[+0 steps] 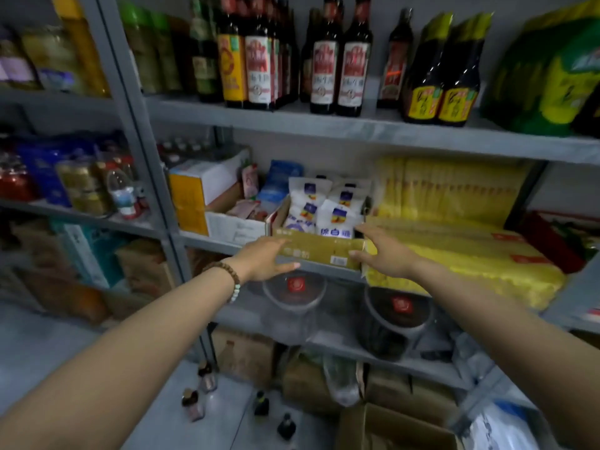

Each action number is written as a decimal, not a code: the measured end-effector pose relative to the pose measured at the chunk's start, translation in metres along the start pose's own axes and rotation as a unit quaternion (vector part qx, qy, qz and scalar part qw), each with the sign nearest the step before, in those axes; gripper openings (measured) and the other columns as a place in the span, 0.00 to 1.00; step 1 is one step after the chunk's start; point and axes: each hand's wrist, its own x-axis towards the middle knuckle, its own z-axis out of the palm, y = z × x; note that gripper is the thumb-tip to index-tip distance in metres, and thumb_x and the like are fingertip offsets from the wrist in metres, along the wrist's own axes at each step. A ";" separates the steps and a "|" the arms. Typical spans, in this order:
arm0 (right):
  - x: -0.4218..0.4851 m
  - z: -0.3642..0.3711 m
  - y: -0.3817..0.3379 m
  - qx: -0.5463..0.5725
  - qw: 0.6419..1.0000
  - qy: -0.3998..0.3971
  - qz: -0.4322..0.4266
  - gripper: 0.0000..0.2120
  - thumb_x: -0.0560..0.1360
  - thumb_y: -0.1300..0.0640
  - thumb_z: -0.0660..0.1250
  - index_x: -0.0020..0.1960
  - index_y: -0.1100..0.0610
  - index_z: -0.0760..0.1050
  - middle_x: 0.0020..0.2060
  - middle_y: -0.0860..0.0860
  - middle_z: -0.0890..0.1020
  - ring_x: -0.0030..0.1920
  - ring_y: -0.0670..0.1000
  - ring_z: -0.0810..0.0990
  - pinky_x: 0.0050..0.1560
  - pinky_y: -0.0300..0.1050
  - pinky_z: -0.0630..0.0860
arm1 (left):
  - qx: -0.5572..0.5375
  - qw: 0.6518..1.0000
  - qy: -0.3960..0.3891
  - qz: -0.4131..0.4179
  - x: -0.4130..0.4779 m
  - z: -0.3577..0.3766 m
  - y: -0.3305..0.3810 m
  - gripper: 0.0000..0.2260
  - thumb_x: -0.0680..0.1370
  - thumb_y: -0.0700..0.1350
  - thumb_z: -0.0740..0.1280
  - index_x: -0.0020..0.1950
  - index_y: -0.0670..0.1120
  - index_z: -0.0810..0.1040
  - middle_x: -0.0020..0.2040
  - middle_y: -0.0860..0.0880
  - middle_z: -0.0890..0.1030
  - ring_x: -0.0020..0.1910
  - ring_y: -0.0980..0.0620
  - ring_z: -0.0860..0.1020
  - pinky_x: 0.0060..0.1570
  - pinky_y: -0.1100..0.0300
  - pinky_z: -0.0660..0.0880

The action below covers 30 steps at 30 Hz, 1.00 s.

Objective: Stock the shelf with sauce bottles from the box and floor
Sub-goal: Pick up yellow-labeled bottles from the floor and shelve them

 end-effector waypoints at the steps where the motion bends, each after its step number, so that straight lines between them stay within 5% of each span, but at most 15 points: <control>1: 0.003 0.016 -0.005 0.005 1.000 -0.010 0.004 0.32 0.77 0.47 0.64 0.76 0.55 0.57 0.75 0.53 0.60 0.75 0.52 0.59 0.72 0.44 0.55 | 0.000 1.000 -0.008 -0.004 -0.004 0.010 -0.012 0.30 0.76 0.61 0.62 0.73 0.49 0.62 0.72 0.48 0.67 0.69 0.46 0.67 0.65 0.53 0.67; 8: 0.018 0.141 -0.029 0.063 0.990 -0.094 0.081 0.33 0.76 0.46 0.65 0.76 0.56 0.57 0.75 0.53 0.60 0.75 0.53 0.59 0.73 0.51 0.58 | -0.027 0.993 -0.107 -0.034 -0.013 0.078 -0.113 0.31 0.76 0.61 0.62 0.75 0.48 0.59 0.74 0.48 0.63 0.71 0.46 0.63 0.66 0.53 0.65; 14: 0.007 0.271 -0.027 0.168 0.961 -0.133 0.178 0.29 0.77 0.53 0.66 0.74 0.54 0.58 0.69 0.49 0.66 0.70 0.54 0.66 0.64 0.36 0.70 | -0.081 0.980 -0.177 -0.031 -0.021 0.170 -0.193 0.30 0.77 0.57 0.62 0.74 0.45 0.60 0.73 0.45 0.65 0.68 0.46 0.68 0.64 0.55 0.68; 17: -0.001 0.332 -0.016 0.177 0.948 -0.166 0.205 0.29 0.77 0.53 0.66 0.74 0.56 0.60 0.73 0.54 0.63 0.72 0.56 0.64 0.72 0.49 0.62 | -0.105 0.970 -0.215 -0.046 -0.022 0.223 -0.221 0.29 0.78 0.56 0.63 0.74 0.43 0.61 0.71 0.45 0.68 0.66 0.46 0.70 0.63 0.54 0.69; 21: -0.005 0.406 0.015 0.187 0.941 -0.195 0.203 0.22 0.76 0.57 0.68 0.68 0.59 0.69 0.69 0.58 0.70 0.71 0.58 0.66 0.72 0.50 0.61 | -0.138 0.958 -0.238 -0.079 -0.015 0.297 -0.250 0.30 0.78 0.55 0.62 0.75 0.43 0.57 0.74 0.45 0.63 0.70 0.46 0.65 0.66 0.57 0.65; 24: -0.003 0.467 0.046 0.213 0.920 -0.195 0.264 0.28 0.75 0.53 0.69 0.71 0.58 0.64 0.67 0.58 0.72 0.66 0.59 0.72 0.66 0.52 0.69 | -0.144 0.959 -0.228 -0.086 -0.002 0.360 -0.272 0.30 0.78 0.54 0.62 0.75 0.44 0.56 0.75 0.45 0.61 0.71 0.46 0.64 0.67 0.56 0.65; 30: 0.006 0.617 0.106 0.243 0.895 -0.212 0.310 0.39 0.73 0.45 0.70 0.76 0.53 0.54 0.75 0.52 0.59 0.74 0.54 0.59 0.72 0.46 0.60 | -0.198 0.952 -0.208 -0.107 0.016 0.512 -0.318 0.32 0.76 0.54 0.65 0.75 0.45 0.57 0.75 0.46 0.62 0.71 0.47 0.63 0.68 0.56 0.62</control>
